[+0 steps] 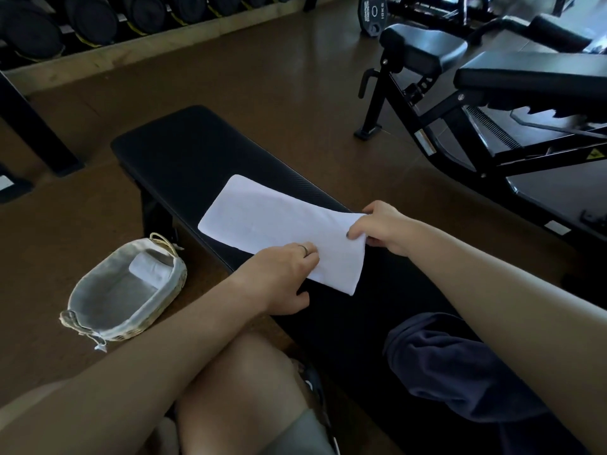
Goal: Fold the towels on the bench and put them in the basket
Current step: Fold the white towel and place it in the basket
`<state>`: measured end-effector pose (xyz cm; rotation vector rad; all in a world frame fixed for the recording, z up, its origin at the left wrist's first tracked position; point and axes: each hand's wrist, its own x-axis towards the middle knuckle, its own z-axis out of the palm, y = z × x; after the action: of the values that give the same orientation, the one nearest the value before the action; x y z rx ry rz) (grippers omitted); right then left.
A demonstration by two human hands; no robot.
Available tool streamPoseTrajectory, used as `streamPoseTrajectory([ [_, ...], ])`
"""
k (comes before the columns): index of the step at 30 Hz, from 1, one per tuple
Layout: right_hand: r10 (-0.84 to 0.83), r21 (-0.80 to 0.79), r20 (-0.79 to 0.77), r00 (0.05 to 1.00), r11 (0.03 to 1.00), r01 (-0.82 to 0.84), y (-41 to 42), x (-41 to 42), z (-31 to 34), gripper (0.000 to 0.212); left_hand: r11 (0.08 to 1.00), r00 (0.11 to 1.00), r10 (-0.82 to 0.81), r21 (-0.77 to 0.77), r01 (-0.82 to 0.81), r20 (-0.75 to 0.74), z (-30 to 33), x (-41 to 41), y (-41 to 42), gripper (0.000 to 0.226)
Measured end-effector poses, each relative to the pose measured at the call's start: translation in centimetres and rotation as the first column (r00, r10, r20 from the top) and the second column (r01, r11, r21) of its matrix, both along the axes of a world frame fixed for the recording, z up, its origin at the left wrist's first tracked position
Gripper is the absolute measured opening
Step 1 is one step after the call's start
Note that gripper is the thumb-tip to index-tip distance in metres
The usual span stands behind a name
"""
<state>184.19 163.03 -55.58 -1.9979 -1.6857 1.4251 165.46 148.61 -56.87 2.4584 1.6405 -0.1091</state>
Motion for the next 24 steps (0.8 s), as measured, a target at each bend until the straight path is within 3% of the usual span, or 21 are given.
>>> streamPoseTrajectory([
  [2, -0.040, -0.065, -0.050, 0.998, 0.997, 0.036, 0.2, 0.0, 0.4, 0.041, 1.000, 0.998, 0.000, 0.017, 0.001, -0.065, 0.7, 1.2, -0.2, 0.049],
  [8, -0.089, -0.142, -0.157, 0.984, 0.988, 0.067, -0.3, -0.4, 1.5, 0.034, 0.991, 0.990, 0.115, 0.084, -0.108, -0.079, 0.7, 5.1, -0.5, 0.069],
  [12, -0.057, -0.159, -0.211, 0.976, 0.987, 0.023, -0.6, 0.0, 2.0, 0.046, 0.964, 0.962, 0.256, 0.101, -0.246, -0.101, 0.0, 7.5, -0.6, 0.080],
  [15, -0.015, -0.167, -0.221, 0.975, 0.986, -0.023, -0.8, 0.6, 2.3, 0.047, 0.948, 0.934, 0.310, 0.137, -0.289, -0.177, -0.5, 8.8, -0.9, 0.064],
  [18, 0.027, -0.199, -0.254, 0.967, 0.977, -0.080, -1.0, 1.3, 2.4, 0.047, 0.952, 0.914, 0.307, 0.081, -0.297, -0.263, -0.4, 9.2, -1.2, 0.050],
  [20, 0.079, -0.222, -0.297, 0.952, 0.964, -0.149, -1.1, 1.8, 2.5, 0.042, 0.949, 0.926, 0.312, 0.025, -0.314, -0.213, 0.0, 8.9, -1.3, 0.048],
  [24, 0.149, -0.198, -0.324, 0.934, 0.955, -0.221, -0.9, 2.7, 2.7, 0.028, 0.923, 0.928, 0.371, -0.122, -0.365, 0.029, 1.7, 6.9, -1.7, 0.038],
])
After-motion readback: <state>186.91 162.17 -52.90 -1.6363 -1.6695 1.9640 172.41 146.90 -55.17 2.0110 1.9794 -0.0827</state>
